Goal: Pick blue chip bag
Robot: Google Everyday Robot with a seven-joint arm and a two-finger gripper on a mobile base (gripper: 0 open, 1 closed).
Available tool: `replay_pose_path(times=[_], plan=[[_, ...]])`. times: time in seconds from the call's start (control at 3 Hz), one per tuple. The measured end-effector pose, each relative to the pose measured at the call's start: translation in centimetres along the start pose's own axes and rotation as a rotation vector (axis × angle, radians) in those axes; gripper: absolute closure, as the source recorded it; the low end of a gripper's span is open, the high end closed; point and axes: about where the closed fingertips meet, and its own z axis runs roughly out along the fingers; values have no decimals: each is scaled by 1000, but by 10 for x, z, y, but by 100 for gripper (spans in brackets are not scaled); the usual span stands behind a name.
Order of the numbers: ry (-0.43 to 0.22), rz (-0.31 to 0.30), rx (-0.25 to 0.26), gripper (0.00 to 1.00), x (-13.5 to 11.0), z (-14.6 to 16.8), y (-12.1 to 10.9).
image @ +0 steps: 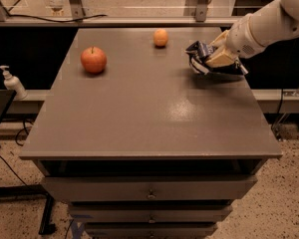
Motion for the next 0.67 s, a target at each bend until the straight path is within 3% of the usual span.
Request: replay_pose_path(times=[0.33, 0.67], plan=[[-51, 6, 26, 100, -20, -30, -8], [-172, 41, 31, 100, -49, -72, -14]])
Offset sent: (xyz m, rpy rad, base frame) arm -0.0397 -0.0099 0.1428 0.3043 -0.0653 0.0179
